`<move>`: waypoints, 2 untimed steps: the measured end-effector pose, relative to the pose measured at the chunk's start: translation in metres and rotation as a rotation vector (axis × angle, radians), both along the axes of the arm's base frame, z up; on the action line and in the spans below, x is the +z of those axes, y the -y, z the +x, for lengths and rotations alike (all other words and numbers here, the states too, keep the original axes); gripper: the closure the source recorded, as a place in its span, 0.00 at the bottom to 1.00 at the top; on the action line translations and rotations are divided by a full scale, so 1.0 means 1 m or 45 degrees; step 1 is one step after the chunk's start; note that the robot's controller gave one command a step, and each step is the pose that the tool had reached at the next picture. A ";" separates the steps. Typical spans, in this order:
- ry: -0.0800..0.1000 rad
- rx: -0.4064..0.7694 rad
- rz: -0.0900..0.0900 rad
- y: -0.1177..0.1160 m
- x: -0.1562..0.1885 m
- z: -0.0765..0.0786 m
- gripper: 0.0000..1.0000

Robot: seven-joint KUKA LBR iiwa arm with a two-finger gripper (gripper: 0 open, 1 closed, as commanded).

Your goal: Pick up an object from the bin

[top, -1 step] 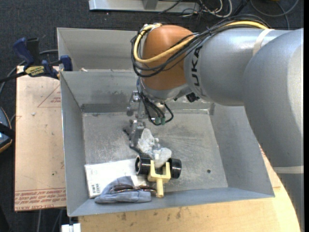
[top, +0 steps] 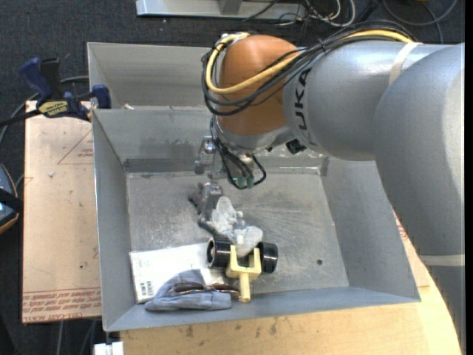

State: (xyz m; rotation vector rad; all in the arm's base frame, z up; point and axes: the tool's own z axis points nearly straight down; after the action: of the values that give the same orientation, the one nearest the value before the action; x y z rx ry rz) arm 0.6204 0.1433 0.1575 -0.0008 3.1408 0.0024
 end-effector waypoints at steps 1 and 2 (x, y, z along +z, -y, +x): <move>0.007 -0.095 0.002 0.029 -0.058 0.008 0.00; 0.010 -0.117 0.005 0.037 -0.090 0.012 0.00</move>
Offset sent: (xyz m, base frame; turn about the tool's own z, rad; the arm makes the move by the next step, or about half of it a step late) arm 0.0068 -0.0394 -0.0575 0.0865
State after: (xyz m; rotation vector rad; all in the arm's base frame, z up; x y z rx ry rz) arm 0.6321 0.1064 0.0673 0.1428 3.1296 0.0085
